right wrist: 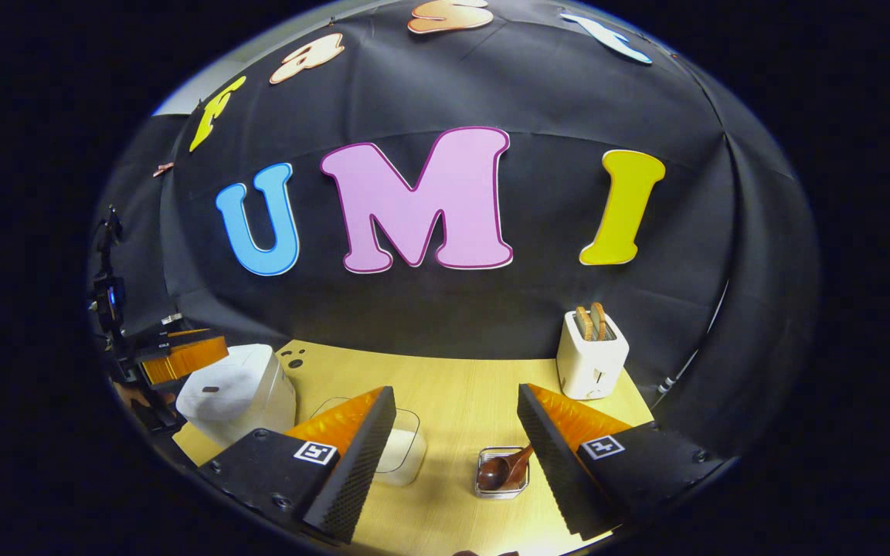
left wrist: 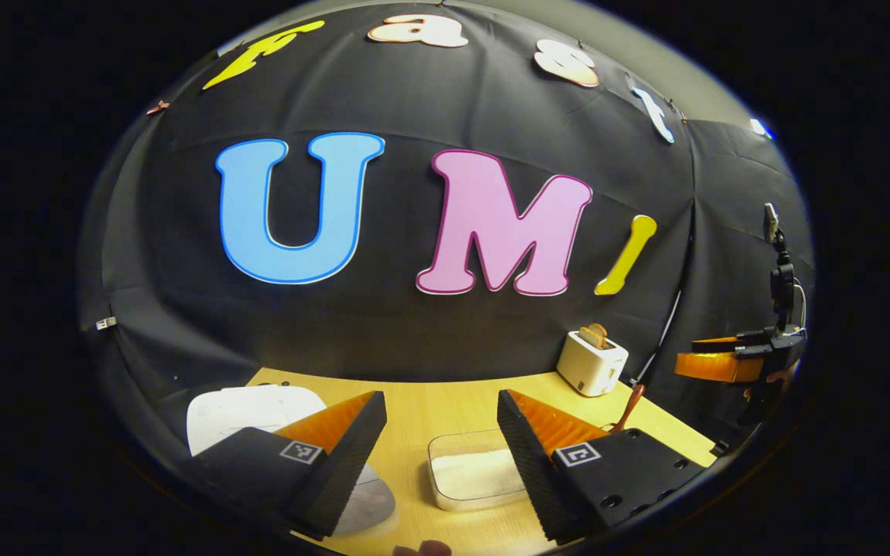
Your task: Close the left gripper, press the button to open the rice cooker; take a wooden spoon from the chopstick holder with the right hand, scoop a spoonful of rice and pour it into the rice cooker, then put the wooden spoon back into the chopstick holder.
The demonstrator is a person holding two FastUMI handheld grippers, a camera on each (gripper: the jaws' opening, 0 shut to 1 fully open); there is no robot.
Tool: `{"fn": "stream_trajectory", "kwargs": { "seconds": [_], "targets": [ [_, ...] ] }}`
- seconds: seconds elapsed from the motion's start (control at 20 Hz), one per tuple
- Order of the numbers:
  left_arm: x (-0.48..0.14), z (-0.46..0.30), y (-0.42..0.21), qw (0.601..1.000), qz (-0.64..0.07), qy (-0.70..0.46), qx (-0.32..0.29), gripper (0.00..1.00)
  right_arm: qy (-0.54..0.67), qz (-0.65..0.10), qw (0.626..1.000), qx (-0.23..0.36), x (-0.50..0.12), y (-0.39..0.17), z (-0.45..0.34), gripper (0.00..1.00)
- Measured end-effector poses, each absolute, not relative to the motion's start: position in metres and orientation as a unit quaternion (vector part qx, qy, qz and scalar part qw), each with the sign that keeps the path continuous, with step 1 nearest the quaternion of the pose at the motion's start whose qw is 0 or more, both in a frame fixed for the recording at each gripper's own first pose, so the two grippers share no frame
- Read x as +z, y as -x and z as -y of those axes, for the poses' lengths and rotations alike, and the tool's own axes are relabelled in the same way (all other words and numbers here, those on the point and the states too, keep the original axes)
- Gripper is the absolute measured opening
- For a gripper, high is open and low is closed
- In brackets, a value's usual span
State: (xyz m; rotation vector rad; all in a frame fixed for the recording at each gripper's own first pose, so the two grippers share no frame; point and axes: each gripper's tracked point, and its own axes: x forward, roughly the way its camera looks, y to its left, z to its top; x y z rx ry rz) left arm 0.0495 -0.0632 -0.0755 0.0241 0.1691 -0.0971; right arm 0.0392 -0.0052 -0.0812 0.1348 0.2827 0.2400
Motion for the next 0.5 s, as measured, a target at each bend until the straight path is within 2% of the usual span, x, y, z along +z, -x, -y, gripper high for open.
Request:
{"fn": "stream_trajectory", "kwargs": {
  "seconds": [0.5],
  "targets": [
    [-0.076, 0.086, -0.041, 0.993, -0.099, -0.015, -0.070, 0.94, -0.068, -0.146, 0.978, 0.130, -0.085, -0.027, -0.003, 0.98]
  ]
}}
